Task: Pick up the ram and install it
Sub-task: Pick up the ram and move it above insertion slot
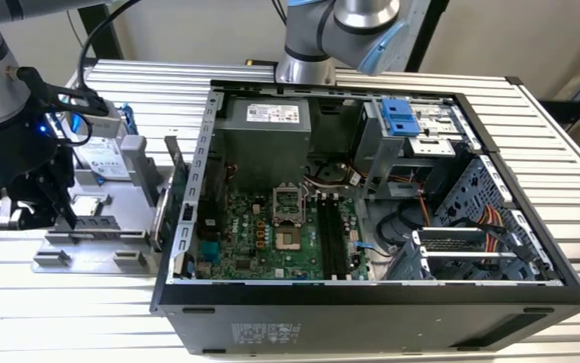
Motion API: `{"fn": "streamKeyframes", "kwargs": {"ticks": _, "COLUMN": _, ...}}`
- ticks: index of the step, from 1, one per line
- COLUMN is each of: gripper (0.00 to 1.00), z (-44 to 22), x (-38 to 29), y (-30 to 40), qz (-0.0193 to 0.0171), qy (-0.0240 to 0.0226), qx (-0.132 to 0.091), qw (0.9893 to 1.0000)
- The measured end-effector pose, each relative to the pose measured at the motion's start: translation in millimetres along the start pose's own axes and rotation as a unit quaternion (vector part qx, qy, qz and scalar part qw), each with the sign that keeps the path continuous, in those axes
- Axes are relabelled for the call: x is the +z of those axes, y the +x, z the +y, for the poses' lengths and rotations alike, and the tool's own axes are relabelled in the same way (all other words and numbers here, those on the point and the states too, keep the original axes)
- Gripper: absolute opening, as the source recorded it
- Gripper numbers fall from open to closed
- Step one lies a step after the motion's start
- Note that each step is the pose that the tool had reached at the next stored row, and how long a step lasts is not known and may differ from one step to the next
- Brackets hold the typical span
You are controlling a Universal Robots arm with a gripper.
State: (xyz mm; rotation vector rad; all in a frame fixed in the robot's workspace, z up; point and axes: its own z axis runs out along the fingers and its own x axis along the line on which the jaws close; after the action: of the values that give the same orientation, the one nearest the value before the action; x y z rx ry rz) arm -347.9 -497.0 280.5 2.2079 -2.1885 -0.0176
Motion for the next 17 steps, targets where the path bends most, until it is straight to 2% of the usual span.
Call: {"fn": "streamKeyframes", "kwargs": {"ticks": 17, "gripper": 0.00, "z": 0.1, "x": -4.3, "y": 0.1, "qz": 0.0000, "qy": 0.0000, "qx": 0.000, "qw": 1.0000}}
